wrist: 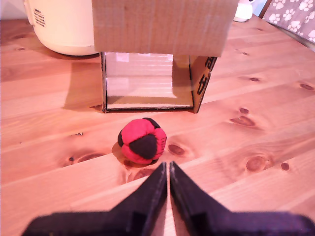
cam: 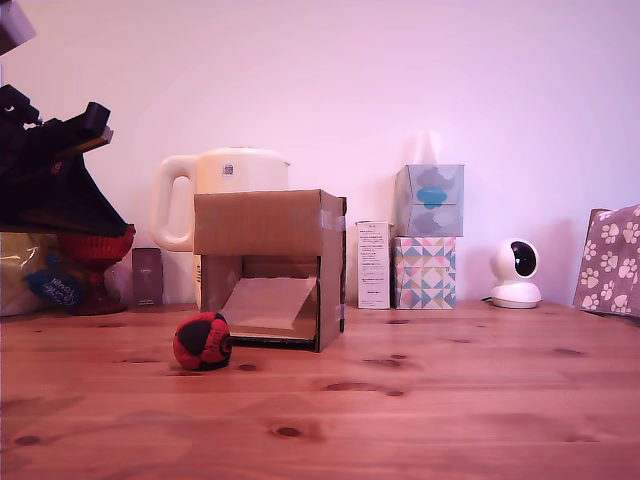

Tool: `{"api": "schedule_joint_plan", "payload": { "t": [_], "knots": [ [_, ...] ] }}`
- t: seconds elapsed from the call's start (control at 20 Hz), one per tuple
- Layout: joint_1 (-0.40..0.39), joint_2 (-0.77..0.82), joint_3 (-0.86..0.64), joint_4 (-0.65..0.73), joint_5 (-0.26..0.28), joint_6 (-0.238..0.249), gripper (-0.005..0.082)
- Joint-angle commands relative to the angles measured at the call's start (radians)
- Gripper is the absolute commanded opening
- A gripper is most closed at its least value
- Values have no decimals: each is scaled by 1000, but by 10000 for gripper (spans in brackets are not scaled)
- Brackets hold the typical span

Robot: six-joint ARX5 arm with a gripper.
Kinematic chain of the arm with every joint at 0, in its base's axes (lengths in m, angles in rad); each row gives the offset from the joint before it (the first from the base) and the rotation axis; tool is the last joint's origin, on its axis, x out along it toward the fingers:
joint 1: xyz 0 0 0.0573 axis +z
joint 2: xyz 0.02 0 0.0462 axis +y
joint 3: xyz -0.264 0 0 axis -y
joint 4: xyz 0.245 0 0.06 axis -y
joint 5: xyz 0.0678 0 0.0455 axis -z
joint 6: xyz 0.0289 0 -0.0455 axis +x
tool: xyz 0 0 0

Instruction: Drop the footbag into the cardboard dice tower

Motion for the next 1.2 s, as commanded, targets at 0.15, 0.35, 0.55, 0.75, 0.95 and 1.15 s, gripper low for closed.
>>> {"api": "schedule_joint_plan", "payload": {
  "t": [0.15,0.35,0.55,0.75,0.95,1.15],
  "knots": [
    [2,4,6,11,0,-2,-24],
    [2,4,6,10,1,-2,-24],
    [2,16,6,101,1,-1,-24],
    [2,88,10,180,21,25,-24],
    [2,221,14,304,27,38,-24],
    [2,358,56,333,28,52,-24]
  ]
}}
